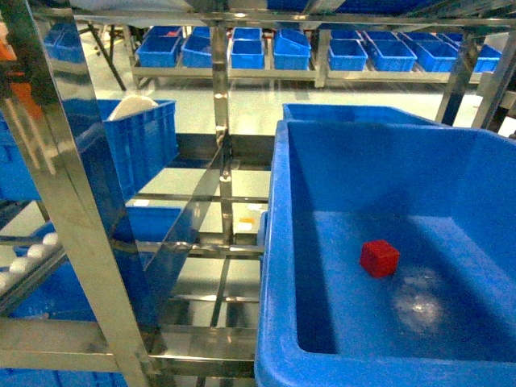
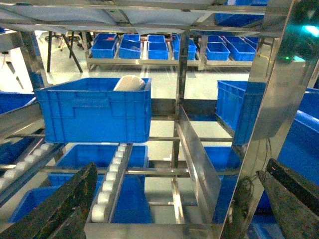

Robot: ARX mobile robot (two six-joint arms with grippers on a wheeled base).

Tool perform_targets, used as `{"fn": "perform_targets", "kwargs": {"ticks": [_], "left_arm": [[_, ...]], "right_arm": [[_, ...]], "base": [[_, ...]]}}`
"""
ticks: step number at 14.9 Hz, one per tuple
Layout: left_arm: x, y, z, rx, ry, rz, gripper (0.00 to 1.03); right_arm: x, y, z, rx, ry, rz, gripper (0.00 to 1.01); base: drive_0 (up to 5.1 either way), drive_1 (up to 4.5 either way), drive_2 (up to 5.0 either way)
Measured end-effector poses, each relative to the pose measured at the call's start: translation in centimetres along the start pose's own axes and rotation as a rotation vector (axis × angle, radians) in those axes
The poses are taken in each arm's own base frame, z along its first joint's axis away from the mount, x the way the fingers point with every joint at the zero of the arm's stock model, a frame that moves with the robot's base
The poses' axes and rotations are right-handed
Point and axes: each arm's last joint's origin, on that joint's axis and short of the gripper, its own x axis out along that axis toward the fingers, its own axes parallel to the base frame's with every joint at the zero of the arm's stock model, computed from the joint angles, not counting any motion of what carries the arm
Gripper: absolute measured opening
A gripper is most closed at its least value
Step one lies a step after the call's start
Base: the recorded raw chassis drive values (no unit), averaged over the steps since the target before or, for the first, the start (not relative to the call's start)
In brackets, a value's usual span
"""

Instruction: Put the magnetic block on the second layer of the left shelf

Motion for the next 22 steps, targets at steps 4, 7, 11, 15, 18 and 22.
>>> {"fn": "perform_targets", "kwargs": {"ticks": [4,7,11,15,18,22], "left_arm": [[0.00,0.00,0.00,0.000,0.000,0.000,0.98],[0.00,0.00,0.00,0.000,0.000,0.000,0.98],[0.00,0.00,0.01,0.000,-0.001,0.000,0.98],[0.00,0.00,0.00,0.000,0.000,0.000,0.98],[0.00,0.00,0.00,0.000,0.000,0.000,0.98],[0.00,0.00,0.00,0.000,0.000,0.000,0.98]], "right_arm": [[-1.00,0.00,-0.20,0.000,0.000,0.000,0.02],[-1.00,0.00,-0.22,0.000,0.001,0.000,0.22],[-1.00,0.00,-0.20,0.000,0.000,0.000,0.75],[-1.00,0.00,-0.20,0.000,0.000,0.000,0.98],[-1.00,0.00,-0.22,0.000,0.001,0.000,0.98],[-1.00,0.00,-0.22,0.000,0.001,0.000,0.98]], "base": [[0.0,0.00,0.0],[0.0,0.00,0.0],[0.0,0.00,0.0],[0.0,0.00,0.0],[0.0,0.00,0.0],[0.0,0.00,0.0]]}}
